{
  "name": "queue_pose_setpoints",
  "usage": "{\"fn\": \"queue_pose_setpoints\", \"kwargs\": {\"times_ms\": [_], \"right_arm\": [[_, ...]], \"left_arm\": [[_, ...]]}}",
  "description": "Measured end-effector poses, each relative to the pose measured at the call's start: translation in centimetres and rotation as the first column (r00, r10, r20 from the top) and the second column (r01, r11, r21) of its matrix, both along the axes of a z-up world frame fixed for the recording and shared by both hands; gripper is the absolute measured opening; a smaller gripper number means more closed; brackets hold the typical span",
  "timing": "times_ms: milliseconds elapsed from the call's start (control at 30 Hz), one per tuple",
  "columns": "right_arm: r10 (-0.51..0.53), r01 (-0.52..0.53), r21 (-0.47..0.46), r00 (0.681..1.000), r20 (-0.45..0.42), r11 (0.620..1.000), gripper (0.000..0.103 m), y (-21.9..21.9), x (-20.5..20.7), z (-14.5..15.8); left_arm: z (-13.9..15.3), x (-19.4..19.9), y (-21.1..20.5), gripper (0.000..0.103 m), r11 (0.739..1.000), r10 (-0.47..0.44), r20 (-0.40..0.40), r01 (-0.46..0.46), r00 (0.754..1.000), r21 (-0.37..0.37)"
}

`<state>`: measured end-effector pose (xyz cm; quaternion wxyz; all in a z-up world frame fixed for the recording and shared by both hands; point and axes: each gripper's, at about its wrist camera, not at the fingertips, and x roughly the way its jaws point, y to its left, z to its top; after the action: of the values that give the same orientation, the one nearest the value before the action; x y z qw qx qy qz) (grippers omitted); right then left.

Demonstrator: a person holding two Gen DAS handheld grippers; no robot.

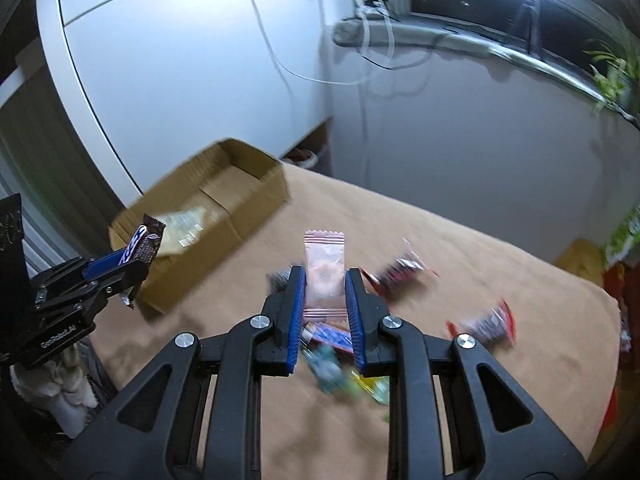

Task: Organize snacks
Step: 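Drop the Snickers bar and pink sachet into the box with both grippers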

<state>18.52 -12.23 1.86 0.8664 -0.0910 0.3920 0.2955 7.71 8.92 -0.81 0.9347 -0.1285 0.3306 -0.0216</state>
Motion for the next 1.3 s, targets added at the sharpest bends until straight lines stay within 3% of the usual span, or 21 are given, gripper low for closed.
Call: {"fn": "queue_pose_setpoints", "kwargs": {"times_ms": [367, 633, 1100, 1300], "right_arm": [[0.087, -0.087, 0.0, 0.996, 0.008, 0.996, 0.021, 10.0, 2.5, -0.1], [0.116, -0.116, -0.024, 0.993, -0.025, 0.993, 0.021, 16.1, 4.4, -2.3], [0.131, -0.137, -0.049, 0.985, -0.109, 0.989, 0.021, 20.2, 7.9, -7.0], [0.132, -0.139, -0.052, 0.985, -0.114, 0.989, 0.022, 20.1, 7.8, -7.2]], "left_arm": [[0.8, 3.3, 8.2, 0.027, 0.993, 0.114, -0.008, -0.114, 0.994, -0.029], [-0.9, 5.6, 10.2, 0.027, 0.991, 0.129, -0.054, -0.131, 0.99, -0.022], [-3.2, 8.5, 11.8, 0.027, 0.989, 0.149, -0.118, -0.151, 0.982, -0.005], [-3.8, 8.8, 12.1, 0.028, 0.986, 0.163, -0.138, -0.166, 0.977, -0.013]]}}
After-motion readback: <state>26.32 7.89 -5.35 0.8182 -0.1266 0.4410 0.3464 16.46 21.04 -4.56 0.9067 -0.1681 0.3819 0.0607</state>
